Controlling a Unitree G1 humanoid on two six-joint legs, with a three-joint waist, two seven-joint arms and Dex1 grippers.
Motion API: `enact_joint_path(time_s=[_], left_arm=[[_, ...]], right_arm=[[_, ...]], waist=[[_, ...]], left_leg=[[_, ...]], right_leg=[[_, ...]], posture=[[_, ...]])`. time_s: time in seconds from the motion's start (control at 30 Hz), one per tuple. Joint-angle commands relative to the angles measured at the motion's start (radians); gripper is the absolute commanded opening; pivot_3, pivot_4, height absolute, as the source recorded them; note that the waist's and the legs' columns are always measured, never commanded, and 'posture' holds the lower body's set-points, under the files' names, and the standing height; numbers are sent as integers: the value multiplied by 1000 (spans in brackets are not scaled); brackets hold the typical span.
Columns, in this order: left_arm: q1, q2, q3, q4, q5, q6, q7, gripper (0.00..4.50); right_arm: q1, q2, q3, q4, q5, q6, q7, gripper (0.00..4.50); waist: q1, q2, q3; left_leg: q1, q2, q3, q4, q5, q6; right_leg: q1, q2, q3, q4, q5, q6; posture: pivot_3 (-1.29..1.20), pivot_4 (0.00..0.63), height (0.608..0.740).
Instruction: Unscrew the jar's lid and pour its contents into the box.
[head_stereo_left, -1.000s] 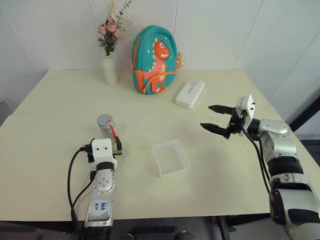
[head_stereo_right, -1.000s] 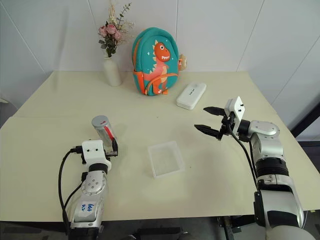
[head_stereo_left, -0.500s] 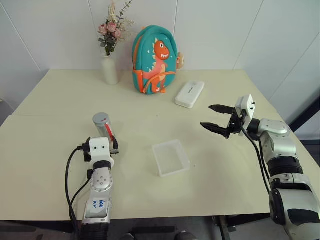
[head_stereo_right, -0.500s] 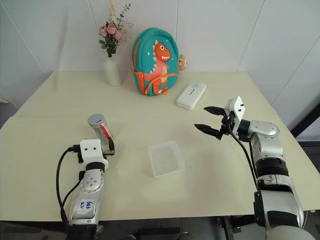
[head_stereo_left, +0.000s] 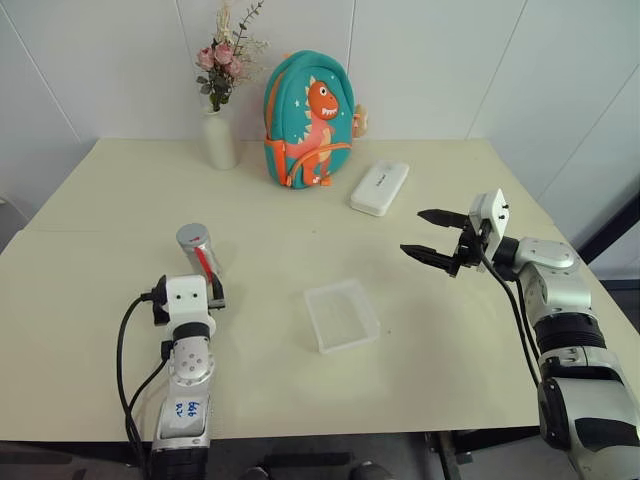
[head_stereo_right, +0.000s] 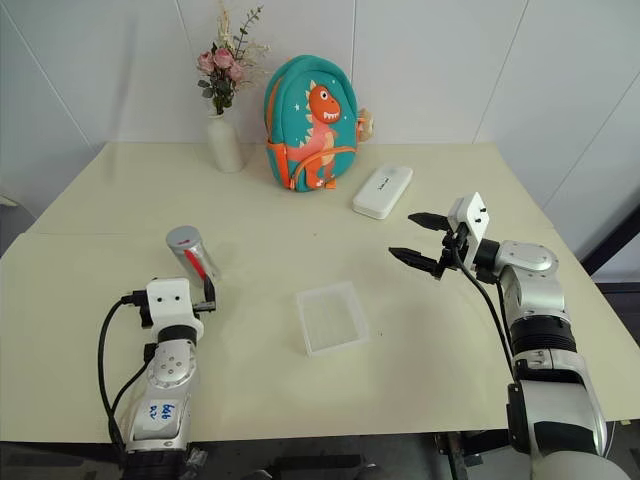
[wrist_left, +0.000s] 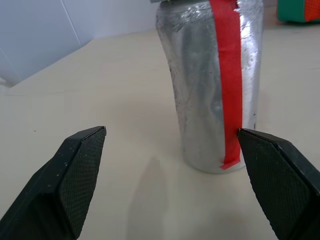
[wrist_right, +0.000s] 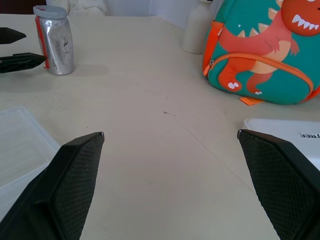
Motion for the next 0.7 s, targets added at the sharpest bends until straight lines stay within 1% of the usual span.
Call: enact_joint_path(time_s=[0.03, 0.23, 0.5, 0.7], left_arm=[[25, -15, -27, -63, 18, 4, -5, 4468], [32, -65, -48, -64, 29, 0, 26, 4468], [-68, -81, -68, -14, 57, -8, 60, 4468], [-110, -83, -41, -18, 66, 9, 98, 4468]], right_arm=[[3, -5, -5, -25, 5, -10, -4, 4500], [-5, -1, -4, -15, -2, -15, -4, 4500], [-18, 2, -2, 2, -13, -27, 0, 4500], [-26, -3, -3, 12, -13, -31, -2, 4500]], waist=[[1, 0, 0], [1, 0, 0], [2, 0, 0], [1, 0, 0]], left_leg=[[0, 0, 0, 0, 0, 0], [0, 0, 0, 0, 0, 0], [0, -1, 0, 0, 0, 0], [0, 0, 0, -1, 1, 0]], right_leg=[[0, 0, 0, 0, 0, 0], [0, 0, 0, 0, 0, 0], [0, 0, 0, 0, 0, 0], [-1, 0, 0, 0, 0, 0]], posture=[[0, 150, 740], [0, 150, 740], [0, 150, 740], [0, 150, 740]])
